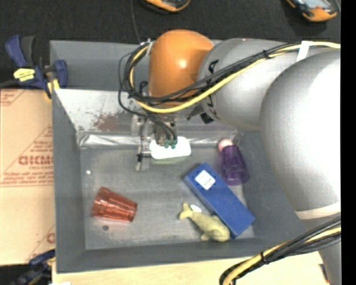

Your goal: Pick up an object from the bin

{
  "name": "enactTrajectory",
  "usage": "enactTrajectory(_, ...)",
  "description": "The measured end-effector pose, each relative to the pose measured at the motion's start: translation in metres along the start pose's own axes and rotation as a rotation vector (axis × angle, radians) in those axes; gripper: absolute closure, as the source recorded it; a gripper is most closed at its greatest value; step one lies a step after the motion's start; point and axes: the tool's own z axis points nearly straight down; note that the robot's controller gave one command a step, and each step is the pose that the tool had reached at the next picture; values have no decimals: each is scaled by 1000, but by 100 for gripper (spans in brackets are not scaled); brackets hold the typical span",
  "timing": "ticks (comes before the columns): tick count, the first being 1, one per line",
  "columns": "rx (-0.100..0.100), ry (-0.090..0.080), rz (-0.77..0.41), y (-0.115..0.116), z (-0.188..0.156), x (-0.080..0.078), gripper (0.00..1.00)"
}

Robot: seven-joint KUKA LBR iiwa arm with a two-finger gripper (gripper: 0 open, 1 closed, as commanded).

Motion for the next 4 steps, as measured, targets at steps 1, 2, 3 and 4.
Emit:
enactTrajectory(1,1,-1,-59,19,21,30,0)
enactTrajectory(2,0,-3,-66,19,37,69,0)
enactTrajectory(3,0,1,1,18,78,97,0)
enactTrajectory(4,5,-13,-87,50,76,111,0)
